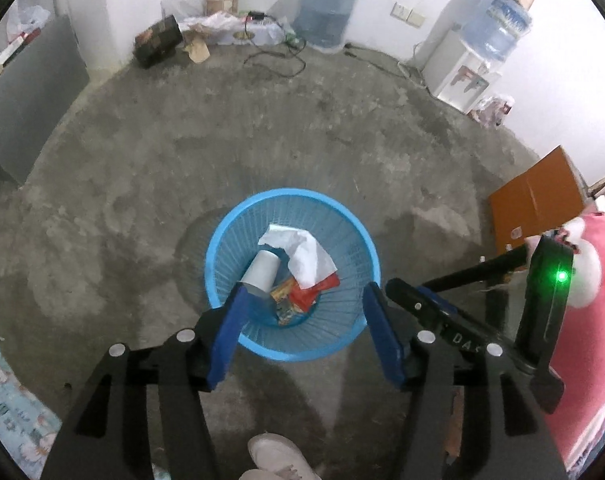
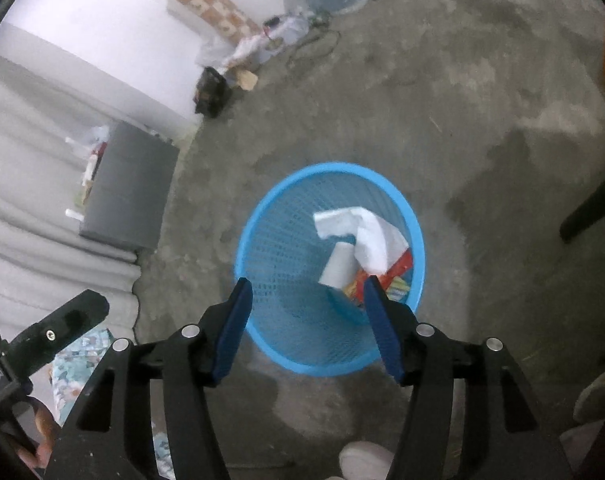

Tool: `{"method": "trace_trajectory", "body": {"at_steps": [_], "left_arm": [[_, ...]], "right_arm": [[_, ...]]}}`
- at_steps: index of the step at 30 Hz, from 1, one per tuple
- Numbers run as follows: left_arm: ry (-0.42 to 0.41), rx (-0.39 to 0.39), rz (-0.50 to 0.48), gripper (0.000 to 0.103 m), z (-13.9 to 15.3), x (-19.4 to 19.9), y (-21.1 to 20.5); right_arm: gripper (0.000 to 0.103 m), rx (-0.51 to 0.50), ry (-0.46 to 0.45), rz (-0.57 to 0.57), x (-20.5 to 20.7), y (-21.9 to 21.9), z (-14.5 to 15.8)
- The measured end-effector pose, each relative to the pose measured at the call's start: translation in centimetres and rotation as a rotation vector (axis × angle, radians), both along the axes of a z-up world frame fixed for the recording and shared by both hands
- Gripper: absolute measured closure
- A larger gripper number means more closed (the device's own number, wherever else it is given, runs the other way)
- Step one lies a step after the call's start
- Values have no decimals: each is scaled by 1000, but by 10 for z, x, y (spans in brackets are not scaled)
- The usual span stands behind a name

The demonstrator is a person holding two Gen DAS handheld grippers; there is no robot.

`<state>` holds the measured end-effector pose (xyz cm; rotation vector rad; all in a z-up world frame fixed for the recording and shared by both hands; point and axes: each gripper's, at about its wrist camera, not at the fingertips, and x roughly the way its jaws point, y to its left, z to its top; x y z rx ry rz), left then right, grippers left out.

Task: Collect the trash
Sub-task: 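Move both open tools back toward the bed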

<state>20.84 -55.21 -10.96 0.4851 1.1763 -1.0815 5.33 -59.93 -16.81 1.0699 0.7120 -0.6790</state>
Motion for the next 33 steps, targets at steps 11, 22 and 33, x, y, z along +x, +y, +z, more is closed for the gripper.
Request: {"method": "trace_trajectory", "body": {"at_steps": [11, 22, 33], "left_arm": [[-145, -200, 68, 25, 144, -14, 154], [-375, -380, 397, 8, 231, -60, 391], [-494, -368, 809, 6, 215, -117, 588]], "right_arm": [[15, -314, 16, 115, -1, 89, 117], [8, -659, 104, 274, 11, 210, 196], [8, -753, 37, 598, 27, 309, 201]]}}
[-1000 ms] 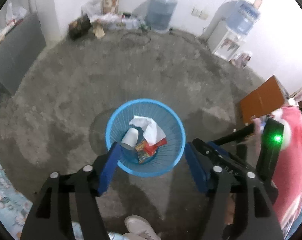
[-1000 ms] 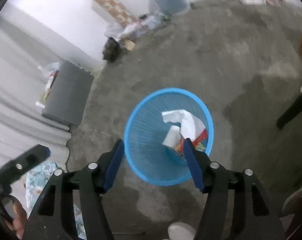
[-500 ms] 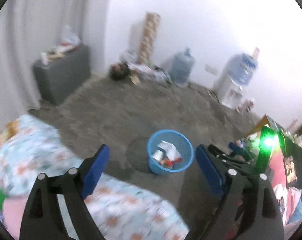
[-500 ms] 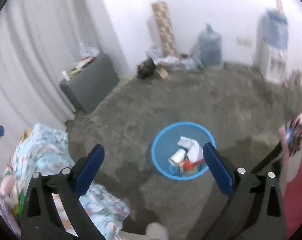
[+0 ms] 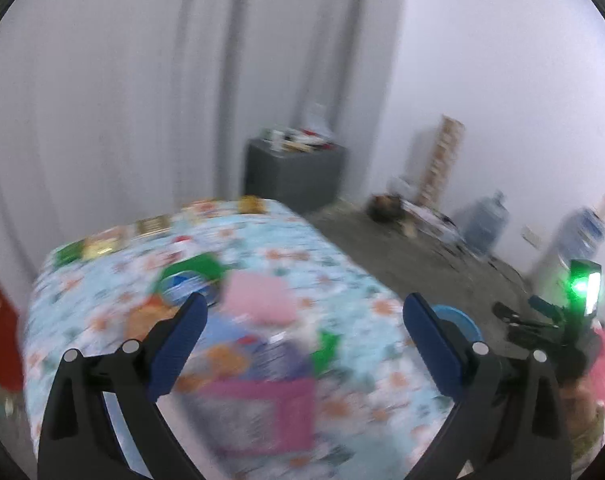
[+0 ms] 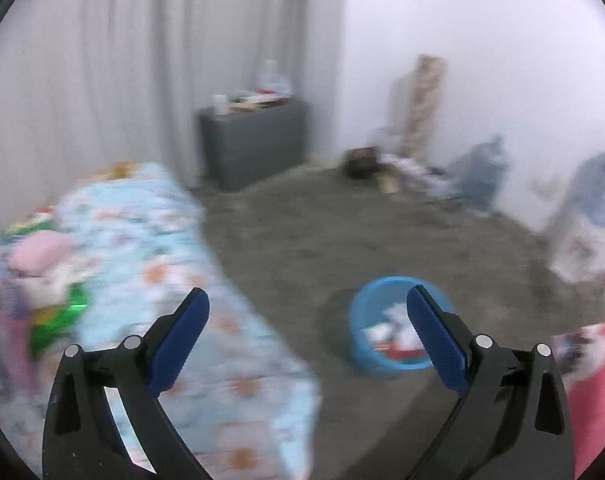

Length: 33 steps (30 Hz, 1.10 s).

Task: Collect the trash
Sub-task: 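Move both open tools back toward the bed, then grasp the white-blue barcode carton with the left tool while the right grasps the pink sponge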

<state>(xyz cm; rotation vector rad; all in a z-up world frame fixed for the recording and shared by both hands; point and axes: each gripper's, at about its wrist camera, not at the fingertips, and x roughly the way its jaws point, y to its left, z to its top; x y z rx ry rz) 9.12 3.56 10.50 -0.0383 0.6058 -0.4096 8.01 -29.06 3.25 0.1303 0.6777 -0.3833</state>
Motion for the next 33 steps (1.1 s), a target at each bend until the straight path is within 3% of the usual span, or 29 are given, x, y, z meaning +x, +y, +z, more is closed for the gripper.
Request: {"method": "trace_trajectory", "body": {"at_steps": [3, 6, 11, 18, 27, 30, 33], "left_arm": [[10, -15, 93, 6, -15, -16, 35], [40, -22, 163, 6, -35, -27, 63], [95, -30, 200, 6, -62, -31, 86], [136, 23, 208, 6, -89, -15, 89], [277, -56, 270, 6, -129, 15, 92], [281, -64, 268, 6, -133, 19, 92], [264, -45, 263, 15, -133, 22, 91]], "right_arm": [[8, 61, -40, 100, 0, 13, 2], [8, 55, -35, 155, 7, 33, 5], [8, 142, -35, 262, 16, 65, 4], [8, 386, 47, 412, 37, 101, -8], [12, 478, 132, 502, 58, 140, -24], [14, 524, 125, 514, 68, 140, -21], [15, 604, 109, 520, 83, 133, -15]]}}
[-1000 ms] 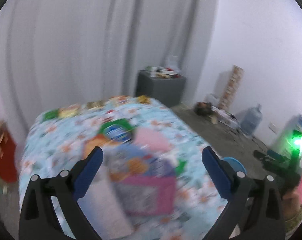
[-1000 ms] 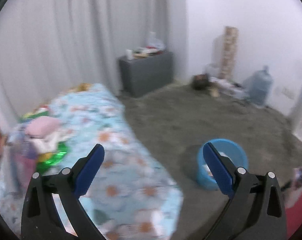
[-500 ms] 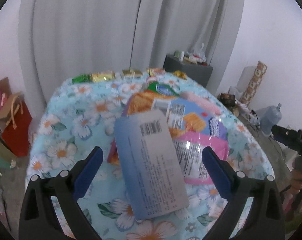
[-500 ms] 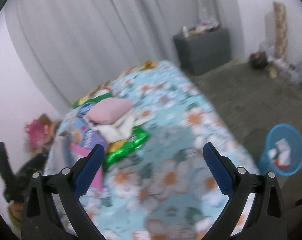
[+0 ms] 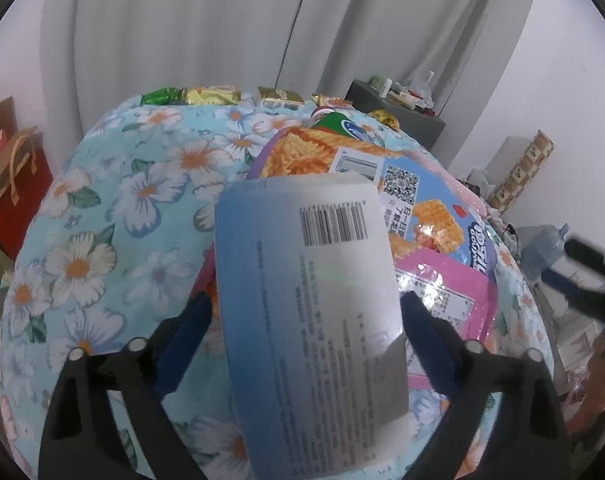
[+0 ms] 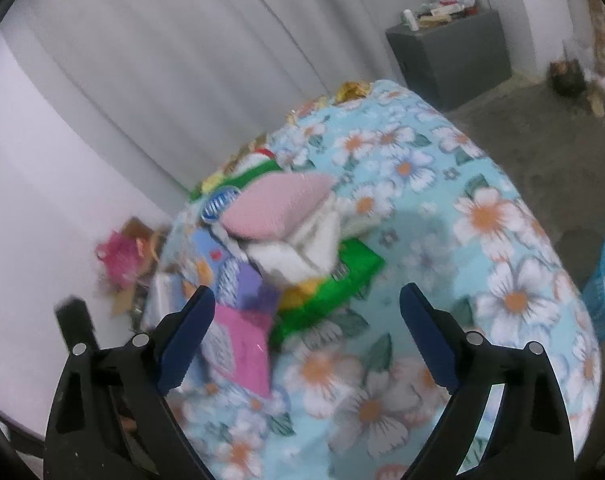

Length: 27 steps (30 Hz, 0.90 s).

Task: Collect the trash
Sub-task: 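Grasp the white-blue barcode carton with the left tool while the right grasps the pink sponge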

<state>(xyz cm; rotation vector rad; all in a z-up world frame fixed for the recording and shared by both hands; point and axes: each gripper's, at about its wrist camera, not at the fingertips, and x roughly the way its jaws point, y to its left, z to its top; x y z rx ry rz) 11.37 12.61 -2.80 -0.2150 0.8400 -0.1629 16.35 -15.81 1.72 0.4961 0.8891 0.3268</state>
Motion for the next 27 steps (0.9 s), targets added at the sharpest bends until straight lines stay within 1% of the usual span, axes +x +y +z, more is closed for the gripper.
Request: {"method": "trace_trajectory", "body": {"at_steps": [2, 3, 5, 8, 9, 11, 14, 17, 20, 24, 27], "left_arm": [[-3, 4, 0, 21, 0, 1, 1], [-3, -2, -3, 23, 0, 2, 1], [-2, -14, -3, 24, 0, 3, 3], [-7, -13, -4, 25, 1, 2, 3], [-8, -15, -5, 25, 1, 2, 3], [-9, -16, -6, 25, 1, 2, 4], [-13, -18, -4, 26, 2, 1, 4], [-18, -21, 1, 26, 4, -1, 4], [-23, -24, 3, 27, 5, -4, 5], [-26, -30, 3, 27, 5, -6, 6], [-30, -33, 4, 27, 6, -7, 7]], "right_arm": [[16, 69, 23, 4, 13, -5, 1], [16, 105, 43, 7, 23, -6, 1], [16, 145, 77, 21, 41, -4, 1], [16, 136, 101, 34, 69, 6, 8], [14, 121, 106, 45, 79, 12, 9], [8, 69, 148, 35, 101, 24, 12], [8, -43, 214, 23, 131, 46, 9], [8, -160, 296, 34, 156, 68, -1], [8, -230, 356, 55, 169, 86, -13], [8, -304, 381, 86, 175, 98, -24], [8, -316, 384, 100, 179, 100, -31]]}}
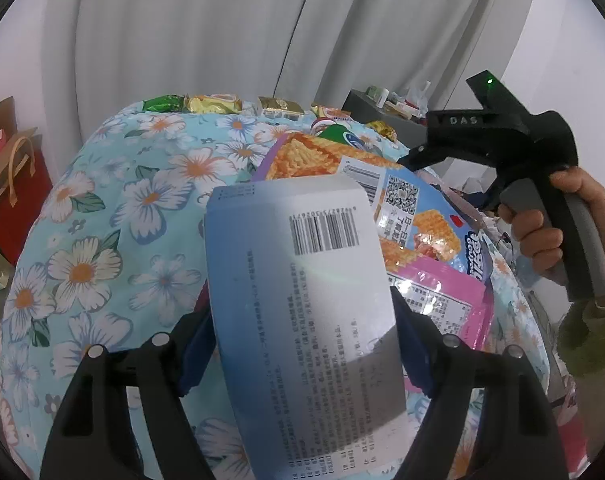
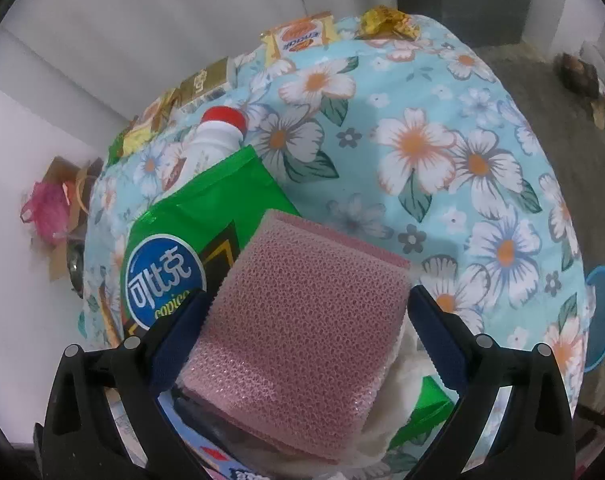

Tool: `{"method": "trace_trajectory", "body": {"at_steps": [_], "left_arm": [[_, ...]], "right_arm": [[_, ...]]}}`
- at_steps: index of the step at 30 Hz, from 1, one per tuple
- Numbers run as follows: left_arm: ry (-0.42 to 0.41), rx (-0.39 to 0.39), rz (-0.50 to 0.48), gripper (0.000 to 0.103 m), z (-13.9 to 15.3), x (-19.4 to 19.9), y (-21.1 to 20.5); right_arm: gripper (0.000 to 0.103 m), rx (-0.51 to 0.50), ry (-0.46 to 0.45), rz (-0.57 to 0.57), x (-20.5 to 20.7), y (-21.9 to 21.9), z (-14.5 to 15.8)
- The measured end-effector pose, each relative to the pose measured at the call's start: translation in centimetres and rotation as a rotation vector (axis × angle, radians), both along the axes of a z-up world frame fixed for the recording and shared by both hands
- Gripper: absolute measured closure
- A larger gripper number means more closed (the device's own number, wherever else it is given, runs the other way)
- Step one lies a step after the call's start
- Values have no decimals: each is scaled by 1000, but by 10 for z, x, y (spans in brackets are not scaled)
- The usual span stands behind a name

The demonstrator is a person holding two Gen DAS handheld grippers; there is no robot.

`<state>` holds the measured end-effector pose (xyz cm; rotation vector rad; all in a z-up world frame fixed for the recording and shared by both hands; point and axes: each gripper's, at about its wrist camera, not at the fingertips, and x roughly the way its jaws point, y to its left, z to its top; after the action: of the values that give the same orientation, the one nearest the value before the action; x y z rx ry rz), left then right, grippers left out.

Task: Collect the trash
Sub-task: 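Grasp the white-blue barcode carton with the left tool while the right grasps the pink sponge, then carry carton and pink sponge to the blue wastebasket and open both tools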

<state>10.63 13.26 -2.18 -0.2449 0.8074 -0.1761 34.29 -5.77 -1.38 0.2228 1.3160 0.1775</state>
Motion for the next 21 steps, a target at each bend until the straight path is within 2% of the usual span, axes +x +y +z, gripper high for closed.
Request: {"method": "trace_trajectory", "body": {"at_steps": [7, 14, 21], "left_arm": [[-9, -6, 6, 27, 2, -2, 3], [-31, 5, 13, 27, 10, -7, 5], [-61, 10, 20, 28, 20, -16, 5]], "right_arm": [[12, 31, -19, 7, -3, -5, 3], [14, 78, -63, -11, -12, -20, 22], [15, 185, -107, -30, -27, -42, 45]]}}
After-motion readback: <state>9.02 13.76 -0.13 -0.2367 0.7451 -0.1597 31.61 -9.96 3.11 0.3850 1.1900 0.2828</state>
